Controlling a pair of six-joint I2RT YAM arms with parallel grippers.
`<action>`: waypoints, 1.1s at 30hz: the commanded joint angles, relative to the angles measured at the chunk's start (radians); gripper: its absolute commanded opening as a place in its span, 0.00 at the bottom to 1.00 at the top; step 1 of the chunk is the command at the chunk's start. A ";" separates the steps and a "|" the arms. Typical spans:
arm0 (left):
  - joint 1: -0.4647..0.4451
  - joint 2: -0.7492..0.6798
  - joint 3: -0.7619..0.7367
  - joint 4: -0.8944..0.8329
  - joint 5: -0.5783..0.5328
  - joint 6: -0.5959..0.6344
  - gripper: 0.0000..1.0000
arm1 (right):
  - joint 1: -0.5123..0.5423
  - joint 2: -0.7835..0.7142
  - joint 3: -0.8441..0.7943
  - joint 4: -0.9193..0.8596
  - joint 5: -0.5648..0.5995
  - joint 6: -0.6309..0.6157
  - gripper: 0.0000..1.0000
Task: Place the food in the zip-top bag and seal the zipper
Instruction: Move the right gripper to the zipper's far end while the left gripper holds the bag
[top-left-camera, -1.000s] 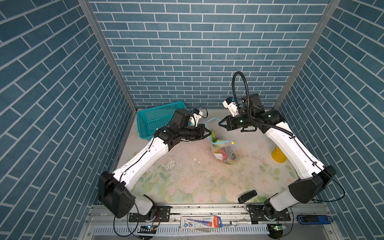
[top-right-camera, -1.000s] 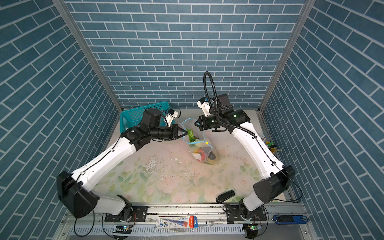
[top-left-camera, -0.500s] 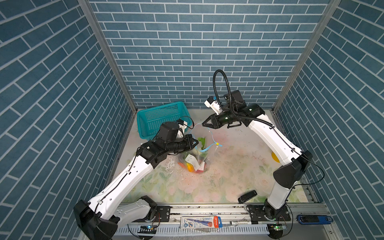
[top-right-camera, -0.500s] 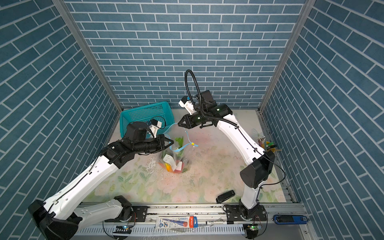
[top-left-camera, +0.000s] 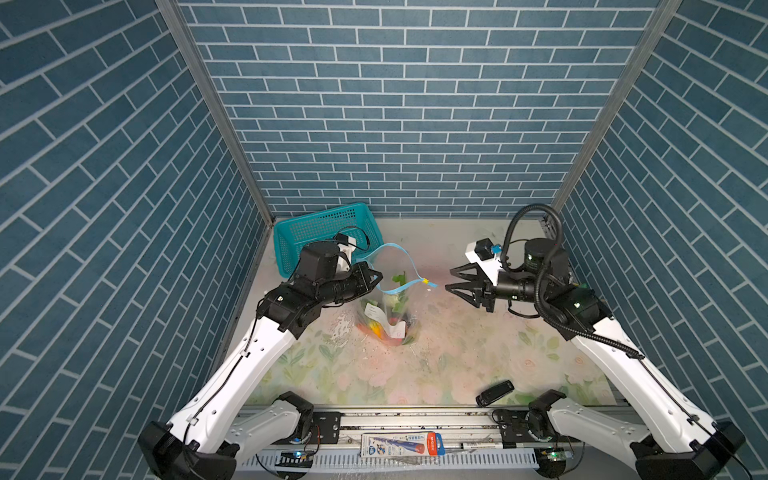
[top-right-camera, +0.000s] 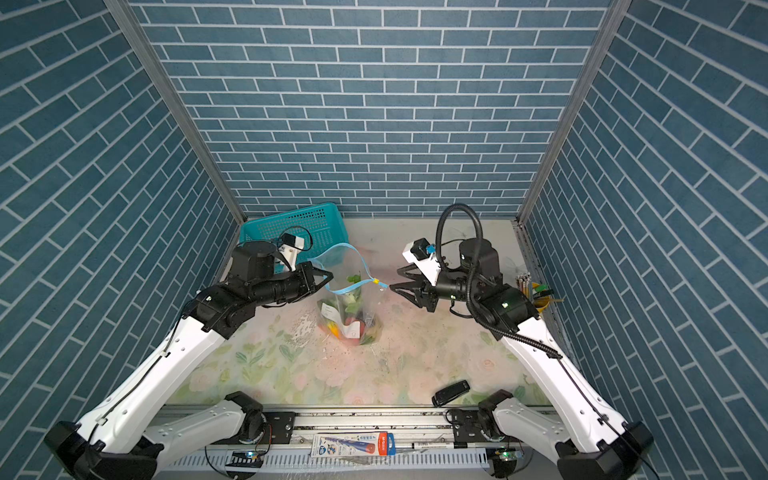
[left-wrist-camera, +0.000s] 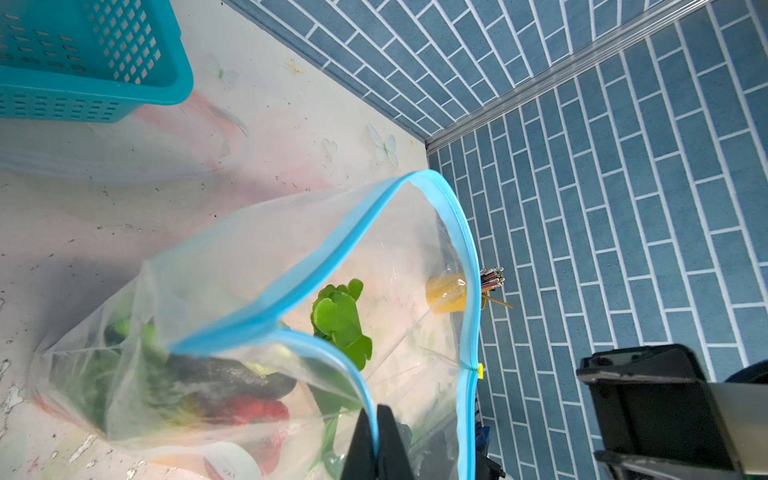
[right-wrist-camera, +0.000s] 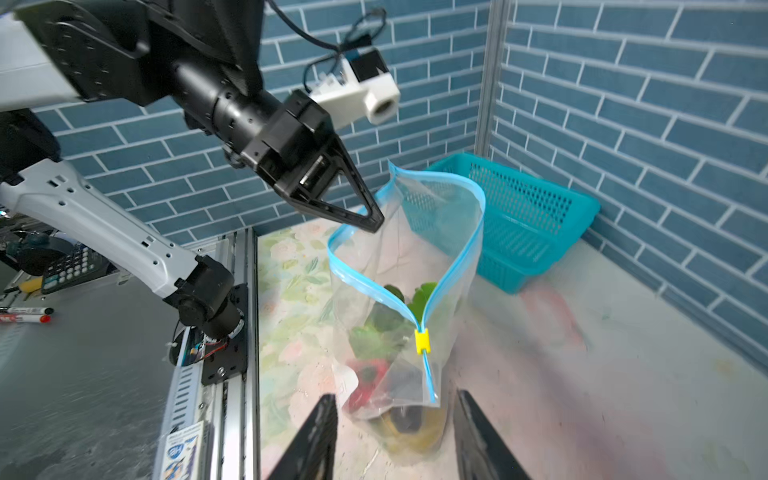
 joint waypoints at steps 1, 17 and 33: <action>0.005 -0.004 -0.022 0.038 0.030 -0.005 0.00 | -0.001 0.006 -0.152 0.347 -0.056 -0.052 0.45; 0.009 -0.037 -0.026 0.030 0.027 0.003 0.00 | -0.009 0.186 -0.204 0.533 -0.188 -0.001 0.37; 0.014 -0.062 -0.031 -0.001 0.004 0.027 0.05 | -0.010 0.162 -0.142 0.420 -0.224 -0.048 0.00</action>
